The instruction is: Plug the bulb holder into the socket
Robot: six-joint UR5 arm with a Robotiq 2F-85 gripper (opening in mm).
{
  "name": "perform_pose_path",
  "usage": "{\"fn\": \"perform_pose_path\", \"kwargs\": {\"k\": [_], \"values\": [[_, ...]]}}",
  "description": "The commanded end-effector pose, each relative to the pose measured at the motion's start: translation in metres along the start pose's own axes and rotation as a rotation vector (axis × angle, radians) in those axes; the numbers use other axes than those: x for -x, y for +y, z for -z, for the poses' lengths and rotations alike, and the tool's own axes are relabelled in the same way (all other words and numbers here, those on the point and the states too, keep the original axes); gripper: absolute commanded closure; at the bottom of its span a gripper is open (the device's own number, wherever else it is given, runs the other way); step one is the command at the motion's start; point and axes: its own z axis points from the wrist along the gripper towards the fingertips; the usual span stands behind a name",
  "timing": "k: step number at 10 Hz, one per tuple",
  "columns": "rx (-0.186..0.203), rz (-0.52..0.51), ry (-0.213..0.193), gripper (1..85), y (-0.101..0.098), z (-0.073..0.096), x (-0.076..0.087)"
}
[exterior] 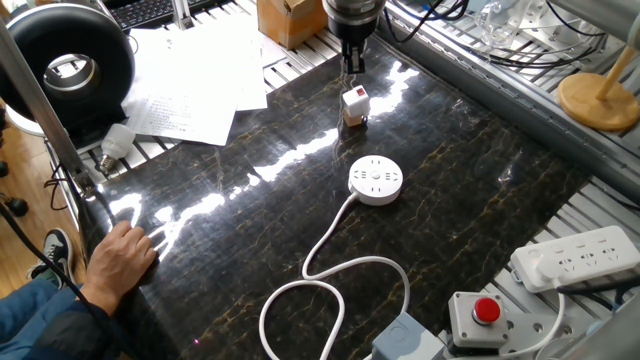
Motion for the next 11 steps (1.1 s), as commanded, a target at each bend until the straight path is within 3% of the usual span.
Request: {"fn": "perform_pose_path", "kwargs": {"k": [1,3,5,6,7,9,10,11], "values": [[0.025,0.032,0.027,84.3,0.005,0.001,-0.008],[0.074,-0.048,0.093,84.3,0.019,0.003,-0.025],[0.009,-0.061,0.139,84.3,0.003,0.003,-0.037],[-0.009,-0.065,0.110,84.3,-0.002,0.002,-0.029],[-0.050,-0.037,0.110,84.3,-0.013,0.003,-0.030],[0.001,-0.016,0.164,84.3,0.000,0.004,-0.043],[0.017,0.017,0.172,84.0,0.003,0.005,-0.046],[0.107,0.123,0.200,58.7,0.009,-0.005,-0.057]]}}
